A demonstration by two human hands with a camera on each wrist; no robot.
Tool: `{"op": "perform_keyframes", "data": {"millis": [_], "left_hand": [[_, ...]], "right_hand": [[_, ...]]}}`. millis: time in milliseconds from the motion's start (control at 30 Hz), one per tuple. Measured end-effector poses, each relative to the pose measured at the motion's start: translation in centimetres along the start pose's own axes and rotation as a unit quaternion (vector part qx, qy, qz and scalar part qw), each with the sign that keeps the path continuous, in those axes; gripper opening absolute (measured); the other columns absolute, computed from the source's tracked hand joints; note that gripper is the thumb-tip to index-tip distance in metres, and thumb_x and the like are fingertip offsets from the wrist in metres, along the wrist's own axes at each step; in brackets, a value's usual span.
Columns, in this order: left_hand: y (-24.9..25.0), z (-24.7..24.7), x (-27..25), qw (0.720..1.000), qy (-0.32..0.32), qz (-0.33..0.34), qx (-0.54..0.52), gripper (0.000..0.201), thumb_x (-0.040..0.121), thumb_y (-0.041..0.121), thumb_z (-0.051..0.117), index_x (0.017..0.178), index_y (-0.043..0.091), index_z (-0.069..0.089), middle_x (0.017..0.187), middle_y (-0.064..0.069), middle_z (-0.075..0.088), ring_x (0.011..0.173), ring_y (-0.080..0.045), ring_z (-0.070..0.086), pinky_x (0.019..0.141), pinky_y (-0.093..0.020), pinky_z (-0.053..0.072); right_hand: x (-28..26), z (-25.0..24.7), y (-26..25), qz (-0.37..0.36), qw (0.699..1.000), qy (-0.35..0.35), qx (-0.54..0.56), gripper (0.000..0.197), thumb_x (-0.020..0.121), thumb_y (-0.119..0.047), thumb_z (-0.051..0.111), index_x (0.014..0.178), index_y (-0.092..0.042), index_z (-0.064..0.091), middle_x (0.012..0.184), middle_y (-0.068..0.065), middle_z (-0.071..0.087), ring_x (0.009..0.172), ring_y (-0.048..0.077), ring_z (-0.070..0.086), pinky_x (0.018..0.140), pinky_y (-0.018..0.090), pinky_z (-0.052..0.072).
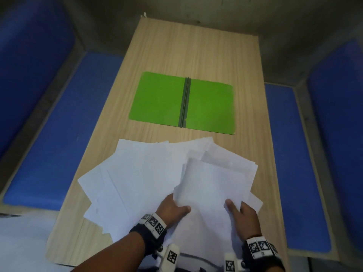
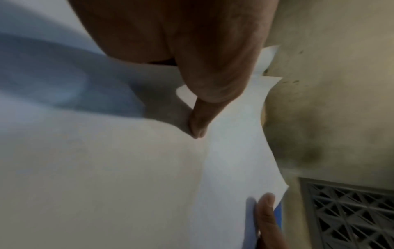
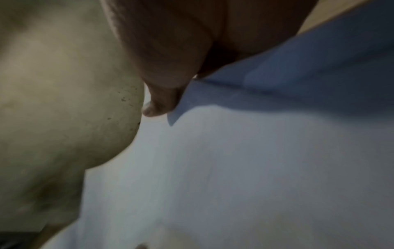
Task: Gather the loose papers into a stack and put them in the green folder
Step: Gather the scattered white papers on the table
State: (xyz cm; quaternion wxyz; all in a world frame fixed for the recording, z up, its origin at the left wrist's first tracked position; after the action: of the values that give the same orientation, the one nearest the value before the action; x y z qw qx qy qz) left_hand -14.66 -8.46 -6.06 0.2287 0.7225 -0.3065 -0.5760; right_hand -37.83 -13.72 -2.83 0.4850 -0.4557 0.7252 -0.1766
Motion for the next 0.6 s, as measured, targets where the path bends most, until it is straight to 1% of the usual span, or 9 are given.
{"op": "perform_keyframes", "data": {"millis": [33,67,133,200,267,333,400,500,600], "left_hand": [[0.1,-1.2,-0.2,1.0,0.016,0.017,0.004,0.04,0.076,0.022,0.077,0.109,0.025,0.056,0.093,0.005,0.068,0.087,-0.013,0.066,0.071,-0.02,0.052],[0.4,-2.5,-0.4,0.999,0.038,0.039,0.002,0.042,0.078,0.019,0.078,0.111,0.025,0.054,0.092,0.008,0.067,0.084,-0.007,0.065,0.069,-0.015,0.05],[0.5,-6.2,-0.9,0.993,0.099,0.061,-0.026,0.042,0.079,0.012,0.079,0.113,0.022,0.057,0.091,0.012,0.068,0.078,0.004,0.066,0.074,-0.016,0.053],[-0.3,-10.3,-1.4,0.985,0.162,0.041,-0.035,0.043,0.077,0.012,0.08,0.116,0.014,0.063,0.095,-0.002,0.071,0.086,-0.014,0.069,0.082,-0.031,0.053],[-2.3,-14.4,-1.5,0.979,0.2,-0.011,0.032,0.048,0.078,0.015,0.077,0.122,0.007,0.061,0.106,-0.012,0.066,0.096,-0.027,0.063,0.083,-0.035,0.047],[-5.1,-17.5,-1.5,0.967,0.208,-0.074,0.126,0.048,0.078,0.015,0.075,0.121,0.004,0.059,0.114,-0.019,0.067,0.1,-0.035,0.063,0.081,-0.037,0.047],[-7.1,-18.7,-1.8,0.959,0.199,-0.114,0.168,0.046,0.075,0.013,0.076,0.118,0.003,0.061,0.112,-0.021,0.068,0.094,-0.034,0.061,0.078,-0.036,0.046],[-8.7,-18.9,-2.3,0.962,0.201,-0.131,0.132,0.042,0.074,0.004,0.076,0.114,0.002,0.064,0.098,-0.018,0.067,0.084,-0.03,0.058,0.075,-0.036,0.046],[-9.4,-18.5,-2.6,0.965,0.201,-0.128,0.109,0.049,0.074,0.002,0.076,0.12,0.0,0.061,0.106,-0.022,0.067,0.088,-0.03,0.056,0.078,-0.037,0.045]], "right_hand": [[0.4,-0.2,0.0,0.002,1.0,0.002,-0.006,0.039,0.087,-0.042,0.061,0.066,-0.01,0.053,0.061,0.0,0.054,0.06,0.016,0.052,0.06,0.028,0.042],[0.9,-0.4,0.5,0.021,1.0,0.003,-0.007,0.042,0.088,-0.044,0.058,0.068,-0.007,0.055,0.062,0.004,0.057,0.06,0.02,0.055,0.06,0.031,0.046],[2.0,-0.9,1.4,0.046,0.999,0.012,-0.006,0.031,0.088,-0.042,0.063,0.083,-0.011,0.063,0.076,0.007,0.07,0.068,0.026,0.067,0.067,0.041,0.059],[3.0,-1.3,2.6,0.067,0.997,0.026,-0.032,0.03,0.082,-0.04,0.07,0.098,-0.015,0.063,0.092,0.01,0.072,0.078,0.029,0.069,0.079,0.048,0.058],[3.7,-1.3,3.2,0.097,0.992,0.038,-0.074,0.045,0.081,-0.036,0.072,0.115,-0.011,0.057,0.114,0.013,0.067,0.098,0.032,0.065,0.091,0.04,0.052],[4.4,-1.1,3.2,0.114,0.984,0.064,-0.117,0.064,0.079,-0.038,0.074,0.129,-0.005,0.05,0.132,0.017,0.056,0.116,0.033,0.058,0.096,0.036,0.045],[5.0,-0.7,2.8,0.132,0.978,0.092,-0.132,0.082,0.072,-0.046,0.076,0.134,-0.003,0.046,0.135,0.019,0.052,0.117,0.036,0.056,0.096,0.039,0.048],[6.4,-0.5,2.2,0.152,0.973,0.12,-0.125,0.091,0.067,-0.048,0.079,0.136,-0.003,0.041,0.133,0.021,0.052,0.115,0.039,0.057,0.092,0.044,0.051],[7.2,-0.2,0.9,0.164,0.978,0.104,-0.071,0.091,0.066,-0.046,0.079,0.136,0.0,0.043,0.134,0.019,0.055,0.117,0.037,0.057,0.096,0.041,0.049]]}}
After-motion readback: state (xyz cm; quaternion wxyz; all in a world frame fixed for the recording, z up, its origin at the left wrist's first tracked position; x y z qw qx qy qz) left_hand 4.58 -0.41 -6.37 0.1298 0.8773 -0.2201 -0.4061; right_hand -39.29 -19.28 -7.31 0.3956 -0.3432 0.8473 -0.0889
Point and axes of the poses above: each hand's wrist, its own x-axis towards the middle knuckle, its own z-axis out of the palm, y = z × x, the point moved 2 cm from there along x, towards the middle knuckle
